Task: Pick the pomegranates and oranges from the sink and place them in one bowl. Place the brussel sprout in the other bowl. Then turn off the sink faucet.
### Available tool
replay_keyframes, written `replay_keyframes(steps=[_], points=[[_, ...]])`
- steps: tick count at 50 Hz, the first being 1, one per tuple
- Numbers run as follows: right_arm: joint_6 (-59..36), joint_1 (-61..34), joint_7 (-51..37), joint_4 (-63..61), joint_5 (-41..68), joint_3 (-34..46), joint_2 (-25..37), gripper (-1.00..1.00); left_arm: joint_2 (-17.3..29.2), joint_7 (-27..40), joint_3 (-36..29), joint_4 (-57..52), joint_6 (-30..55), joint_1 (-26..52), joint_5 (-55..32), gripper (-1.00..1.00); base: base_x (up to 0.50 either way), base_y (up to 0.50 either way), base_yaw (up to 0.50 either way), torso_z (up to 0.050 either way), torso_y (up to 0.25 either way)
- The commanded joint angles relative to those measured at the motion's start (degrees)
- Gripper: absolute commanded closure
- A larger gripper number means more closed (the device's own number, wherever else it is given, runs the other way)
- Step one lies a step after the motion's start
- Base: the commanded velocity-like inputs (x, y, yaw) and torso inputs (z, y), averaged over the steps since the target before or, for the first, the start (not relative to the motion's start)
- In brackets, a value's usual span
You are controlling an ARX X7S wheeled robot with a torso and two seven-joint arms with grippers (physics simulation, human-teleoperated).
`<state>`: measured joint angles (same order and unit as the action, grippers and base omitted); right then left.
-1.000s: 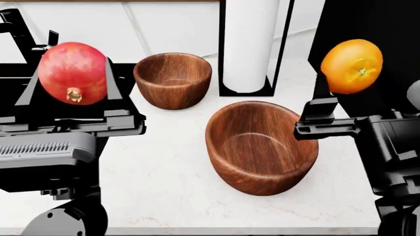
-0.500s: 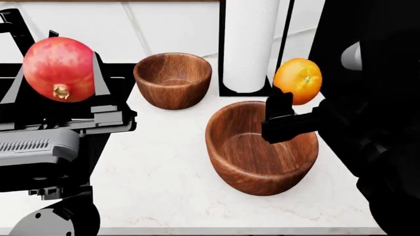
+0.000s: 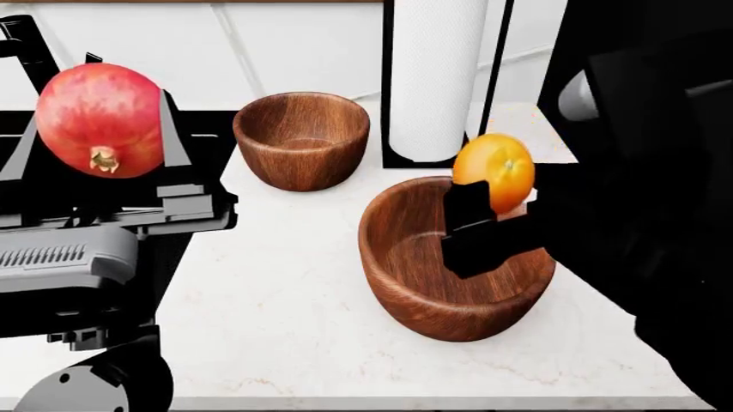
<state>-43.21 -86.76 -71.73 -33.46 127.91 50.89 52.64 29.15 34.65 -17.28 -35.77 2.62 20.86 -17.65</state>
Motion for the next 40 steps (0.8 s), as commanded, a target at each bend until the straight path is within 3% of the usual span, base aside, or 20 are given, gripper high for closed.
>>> replay_keyframes(steps=[1,40], points=[[-2.9,-2.6,-0.3,3.6,5.4,1.7,-0.3,1.0,0.2,0.2,-0.1,-0.7,-0.4,0.2,-0.6,1.0,0.0,0.0,0.0,0.0,0.0],[-5.0,-0.1,5.5,10.9,3.0,4.2,-1.8,1.0,0.6,0.6,0.2,-0.8,-0.1,0.5,-1.0,1.0,0.0,0.0,0.0,0.0,0.001]])
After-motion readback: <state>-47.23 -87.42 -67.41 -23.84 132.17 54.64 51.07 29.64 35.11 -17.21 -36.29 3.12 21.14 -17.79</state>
